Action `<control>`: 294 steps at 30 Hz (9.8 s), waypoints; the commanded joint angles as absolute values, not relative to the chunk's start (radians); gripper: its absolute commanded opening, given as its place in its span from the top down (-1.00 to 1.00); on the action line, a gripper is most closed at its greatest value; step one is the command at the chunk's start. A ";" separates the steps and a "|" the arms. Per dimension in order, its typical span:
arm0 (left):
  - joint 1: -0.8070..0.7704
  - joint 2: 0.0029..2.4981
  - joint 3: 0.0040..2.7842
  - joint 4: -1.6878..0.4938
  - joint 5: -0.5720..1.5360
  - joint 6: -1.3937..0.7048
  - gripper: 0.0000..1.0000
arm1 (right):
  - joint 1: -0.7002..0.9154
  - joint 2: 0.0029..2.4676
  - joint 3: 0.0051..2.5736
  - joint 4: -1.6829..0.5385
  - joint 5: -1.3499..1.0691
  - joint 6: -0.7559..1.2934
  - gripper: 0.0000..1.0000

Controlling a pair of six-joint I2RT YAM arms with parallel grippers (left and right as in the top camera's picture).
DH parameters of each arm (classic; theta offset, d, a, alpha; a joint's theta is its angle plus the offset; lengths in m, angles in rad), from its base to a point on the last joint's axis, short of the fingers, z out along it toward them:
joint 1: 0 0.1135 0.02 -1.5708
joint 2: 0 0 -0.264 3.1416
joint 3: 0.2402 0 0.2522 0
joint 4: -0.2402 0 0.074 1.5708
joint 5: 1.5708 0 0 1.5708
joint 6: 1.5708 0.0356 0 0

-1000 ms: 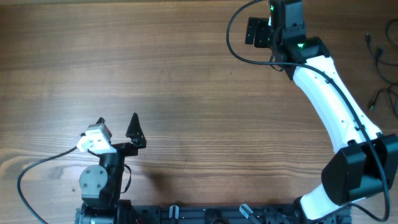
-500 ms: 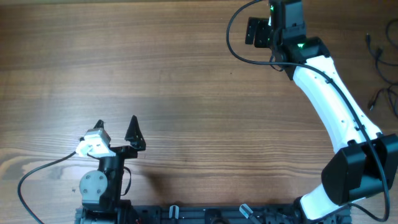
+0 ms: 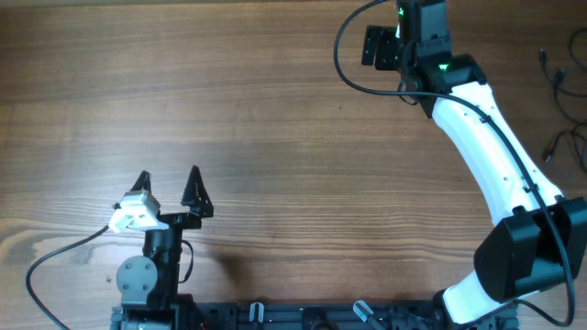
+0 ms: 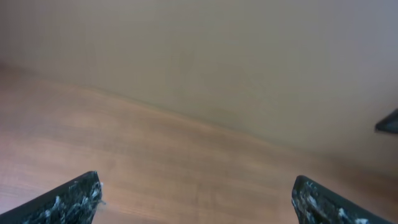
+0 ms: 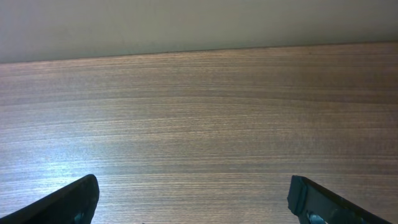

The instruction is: Untangle cables

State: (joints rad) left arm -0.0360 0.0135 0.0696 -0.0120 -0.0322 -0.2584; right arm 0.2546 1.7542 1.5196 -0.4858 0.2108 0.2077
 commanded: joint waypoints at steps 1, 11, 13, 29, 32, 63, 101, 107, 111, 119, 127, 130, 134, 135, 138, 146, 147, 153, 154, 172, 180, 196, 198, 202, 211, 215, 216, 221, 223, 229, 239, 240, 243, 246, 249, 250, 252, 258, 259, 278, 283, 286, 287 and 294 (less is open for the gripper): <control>-0.026 0.003 0.006 0.036 0.008 -0.271 -1.00 | 0.258 1.764 1.517 -0.484 0.228 0.209 -0.99; -0.026 0.003 0.006 -0.005 0.011 -0.271 -1.00 | 0.258 1.764 1.517 -0.483 0.228 0.210 -0.99; -0.026 0.003 0.006 -0.028 0.015 -0.270 -1.00 | 0.258 1.764 1.517 -0.484 0.228 0.209 -0.99; -0.027 0.003 0.006 -0.078 0.026 -0.270 -1.00 | 0.258 1.764 1.517 -0.483 0.228 0.210 -0.99; -0.010 0.003 0.006 -0.076 0.027 -0.271 -1.00 | 0.258 1.764 1.517 -0.483 0.228 0.209 -1.00; -0.014 0.003 0.006 -0.076 0.022 0.004 -1.00 | 0.258 1.764 1.517 -0.483 0.228 0.210 -1.00; -0.014 0.003 0.006 -0.075 0.010 0.022 -1.00 | 0.258 1.764 1.517 -0.484 0.228 0.210 -0.99; -0.014 0.003 0.006 -0.075 0.010 0.022 -1.00 | 0.258 1.764 1.517 -0.483 0.228 0.210 -0.99; -0.014 0.003 0.006 -0.075 0.010 0.023 -0.99 | 0.258 1.764 1.517 -0.484 0.228 0.209 -0.99; -0.014 0.003 0.006 -0.075 0.010 0.023 -1.00 | 0.258 1.764 1.517 -0.484 0.228 0.210 -0.99; -0.014 0.003 0.006 -0.075 0.010 0.022 -1.00 | 0.258 1.728 1.517 -0.462 0.275 0.208 -1.00; -0.014 0.003 0.006 -0.075 0.010 0.022 -1.00 | 0.256 1.678 1.517 -0.392 0.302 0.177 -1.00; -0.014 0.003 0.006 -0.075 0.010 0.022 -1.00 | 0.256 1.616 1.515 -0.293 0.289 0.080 -0.99; -0.014 0.003 0.006 -0.075 0.010 0.022 -1.00 | 0.256 1.593 1.507 -0.278 0.280 0.060 -1.00; -0.014 0.003 0.006 -0.075 0.010 0.022 -1.00 | 0.254 1.531 1.457 -0.245 0.236 -0.044 -0.99; -0.014 0.003 0.006 -0.075 0.010 0.022 -1.00 | 0.234 1.331 1.196 -0.035 0.226 -0.097 -0.99; -0.014 0.003 0.006 -0.075 0.010 0.022 -1.00 | 0.228 1.304 1.159 -0.011 0.219 -0.097 -0.99; -0.014 0.003 0.006 -0.075 0.010 0.022 -1.00 | 0.188 1.150 0.964 0.076 0.201 -0.078 -1.00; -0.014 0.003 0.006 -0.075 0.010 0.022 -1.00 | 0.178 1.114 0.926 0.088 0.201 -0.078 -0.99; -0.014 0.003 0.006 -0.075 0.010 0.023 -1.00 | 0.094 0.543 0.368 0.262 0.201 -0.023 -0.99; -0.014 0.003 0.006 -0.075 0.010 0.022 -1.00 | 0.090 0.345 0.193 0.270 0.200 0.030 -0.99; -0.014 0.003 0.006 -0.075 0.010 0.022 -1.00 | 0.088 0.225 0.115 0.176 0.147 0.063 -1.00; -0.014 0.003 0.006 -0.075 0.010 0.022 -1.00 | 0.083 0.200 0.115 0.155 0.138 0.061 -0.99; -0.014 0.003 0.006 -0.075 0.010 0.022 -1.00 | 0.059 0.171 0.115 0.110 0.091 0.055 -0.99; -0.014 0.003 0.006 -0.075 0.010 0.022 -1.00 | 0.053 0.079 0.050 0.102 0.054 0.056 -1.00; -0.014 0.003 0.006 -0.075 0.010 0.022 -1.00 | 0.053 0.060 0.040 0.103 0.054 0.055 -0.99; -0.014 0.003 0.006 -0.075 0.010 0.022 -1.00 | 0.053 0.060 0.040 0.105 0.054 0.055 -0.99; -0.014 0.003 0.006 -0.075 0.010 0.022 -1.00 | 0.053 0.050 0.040 0.102 0.054 0.052 -0.99; -0.014 0.003 0.006 -0.075 0.010 0.022 -1.00 | 0.052 0.041 0.040 0.102 0.054 0.051 -0.99; -0.014 0.003 0.006 -0.075 0.010 0.022 -1.00 | 0.030 0.004 0.039 0.083 0.043 0.052 -1.00; -0.014 0.003 0.006 -0.075 0.010 0.022 -1.00 | 0.017 0.003 0.010 0.108 0.015 0.052 -0.99; -0.014 0.003 0.006 -0.075 0.010 0.022 -1.00 | 0.017 0.003 0.004 0.104 0.008 0.052 -0.99; -0.014 0.003 0.006 -0.075 0.010 0.022 -1.00 | 0.017 0.003 0.005 0.095 -0.002 0.051 -0.99; -0.014 0.003 0.006 -0.075 0.010 0.023 -1.00 | 0.017 0.003 0.005 0.092 -0.002 0.048 -0.99; -0.014 0.003 0.006 -0.075 0.010 0.022 -1.00 | 0.017 0.003 0.005 0.091 -0.002 0.047 -0.99; -0.014 0.003 0.006 -0.075 0.010 0.022 -1.00 | 0.017 0.003 0.005 0.091 -0.002 0.039 -0.99; -0.014 0.003 0.006 -0.075 0.010 0.022 -1.00 | 0.017 0.003 0.005 0.089 -0.002 0.028 -0.99; -0.014 0.003 0.006 -0.075 0.010 0.023 -1.00 | 0.017 0.003 0.005 0.060 -0.037 0.006 -0.99; -0.014 0.003 0.006 -0.075 0.010 0.022 -1.00 | 0.017 0.003 0.005 0.053 -0.055 -0.013 -0.99; -0.014 0.003 0.006 -0.075 0.010 0.022 -1.00 | 0.017 0.003 0.005 0.001 -0.057 -0.023 -0.99; -0.014 0.003 0.006 -0.075 0.010 0.022 -1.00 | 0.017 0.003 0.005 0.001 -0.053 -0.025 -0.99; -0.014 0.003 0.006 -0.075 0.010 0.022 -1.00 | 0.017 0.003 0.005 0.002 -0.053 -0.026 -0.99; -0.014 0.003 0.006 -0.075 0.010 0.022 -1.00 | 0.017 0.003 0.005 0.001 -0.053 -0.026 -0.99; -0.014 0.003 0.006 -0.075 0.010 0.022 -1.00 | 0.017 0.003 0.005 0.001 -0.050 -0.024 -0.99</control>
